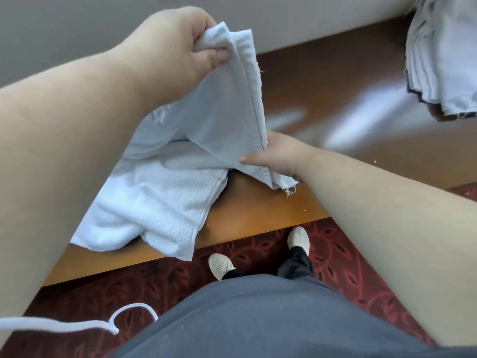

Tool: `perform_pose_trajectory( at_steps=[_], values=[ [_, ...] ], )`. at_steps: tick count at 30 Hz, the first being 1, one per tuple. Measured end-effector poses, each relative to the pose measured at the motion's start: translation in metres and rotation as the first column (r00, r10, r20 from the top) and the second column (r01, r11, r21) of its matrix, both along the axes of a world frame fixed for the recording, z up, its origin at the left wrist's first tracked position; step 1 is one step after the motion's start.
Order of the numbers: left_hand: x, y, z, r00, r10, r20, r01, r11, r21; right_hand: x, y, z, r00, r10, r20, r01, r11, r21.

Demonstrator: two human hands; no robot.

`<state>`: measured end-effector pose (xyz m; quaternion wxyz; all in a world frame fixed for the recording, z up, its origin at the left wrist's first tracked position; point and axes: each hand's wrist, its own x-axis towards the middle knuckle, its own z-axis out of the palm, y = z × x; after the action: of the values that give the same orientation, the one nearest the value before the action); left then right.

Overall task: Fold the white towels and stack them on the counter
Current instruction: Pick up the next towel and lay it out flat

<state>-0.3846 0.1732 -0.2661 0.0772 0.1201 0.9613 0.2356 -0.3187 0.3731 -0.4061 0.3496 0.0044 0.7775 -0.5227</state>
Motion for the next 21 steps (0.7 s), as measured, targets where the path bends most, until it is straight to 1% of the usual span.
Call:
perform_pose_trajectory(
  at_steps=[1, 2, 4, 6, 7, 8, 10, 11, 12, 13, 14, 15, 16, 17, 18, 19, 20, 21],
  values=[
    [-0.003, 0.001, 0.001, 1.000, 0.017, -0.003, -0.017, 1.000, 0.000, 0.005, 0.005, -0.009, 1.000, 0.012, 0.016, -0.013, 0.993, 0.115],
    [-0.006, 0.002, 0.002, 1.000, 0.025, -0.004, -0.025, 1.000, -0.008, 0.010, 0.008, -0.016, 1.000, 0.004, 0.010, -0.006, 0.982, 0.188],
    [-0.014, 0.005, 0.002, 1.000, 0.024, 0.001, -0.024, 0.999, -0.025, 0.014, 0.010, -0.023, 0.996, 0.011, -0.091, 0.014, 0.964, 0.266],
    [-0.022, 0.010, -0.001, 0.999, 0.033, -0.013, -0.033, 0.999, -0.042, 0.017, 0.016, -0.022, 0.969, 0.049, -0.243, 0.021, 0.960, 0.278],
    [-0.028, 0.013, -0.003, 0.998, 0.052, -0.034, -0.054, 0.997, -0.052, 0.018, 0.020, -0.019, 0.960, 0.049, -0.275, 0.024, 0.966, 0.256],
    [-0.035, 0.015, -0.004, 0.995, 0.080, -0.054, -0.083, 0.995, -0.058, 0.020, 0.026, -0.015, 0.963, 0.031, -0.269, 0.031, 0.974, 0.224],
    [-0.048, 0.019, -0.007, 0.988, 0.139, -0.069, -0.143, 0.988, -0.065, 0.024, 0.037, -0.010, 0.982, -0.047, -0.185, 0.072, 0.989, 0.129],
    [-0.055, 0.023, -0.009, 0.985, 0.160, -0.067, -0.165, 0.983, -0.081, 0.027, 0.043, -0.011, 0.988, -0.116, -0.102, 0.119, 0.993, 0.020],
    [-0.063, 0.026, -0.011, 0.983, 0.173, -0.060, -0.179, 0.979, -0.103, 0.030, 0.048, -0.010, 0.983, -0.185, 0.016, 0.185, 0.976, -0.118],
    [-0.070, 0.032, -0.014, 0.983, 0.178, -0.053, -0.184, 0.974, -0.130, 0.033, 0.054, -0.013, 0.960, -0.238, 0.145, 0.267, 0.936, -0.229],
    [-0.077, 0.039, -0.017, 0.983, 0.176, -0.050, -0.182, 0.968, -0.171, 0.036, 0.059, -0.015, 0.921, -0.288, 0.262, 0.361, 0.884, -0.295],
    [-0.084, 0.047, -0.023, 0.985, 0.166, -0.047, -0.172, 0.959, -0.223, 0.039, 0.065, -0.020, 0.878, -0.339, 0.337, 0.444, 0.839, -0.313],
    [-0.092, 0.057, -0.031, 0.989, 0.145, -0.042, -0.150, 0.949, -0.277, 0.041, 0.071, -0.024, 0.837, -0.397, 0.376, 0.514, 0.806, -0.293],
    [-0.098, 0.067, -0.041, 0.993, 0.110, -0.036, -0.116, 0.938, -0.328, 0.042, 0.076, -0.029, 0.806, -0.465, 0.367, 0.563, 0.793, -0.232],
    [-0.103, 0.077, -0.054, 0.997, 0.072, -0.026, -0.076, 0.925, -0.372, 0.042, 0.082, -0.034, 0.794, -0.525, 0.307, 0.580, 0.805, -0.125],
    [-0.107, 0.089, -0.067, 0.999, 0.034, -0.011, -0.035, 0.916, -0.400, 0.041, 0.089, -0.041, 0.813, -0.543, 0.210, 0.554, 0.833, 0.010],
    [-0.111, 0.100, -0.081, 1.000, -0.001, 0.010, 0.005, 0.913, -0.409, 0.040, 0.097, -0.047, 0.850, -0.515, 0.111, 0.497, 0.853, 0.159],
    [-0.116, 0.111, -0.097, 0.999, -0.023, 0.048, 0.041, 0.915, -0.401, 0.040, 0.103, -0.054, 0.890, -0.456, 0.028, 0.428, 0.854, 0.295]
  ],
)
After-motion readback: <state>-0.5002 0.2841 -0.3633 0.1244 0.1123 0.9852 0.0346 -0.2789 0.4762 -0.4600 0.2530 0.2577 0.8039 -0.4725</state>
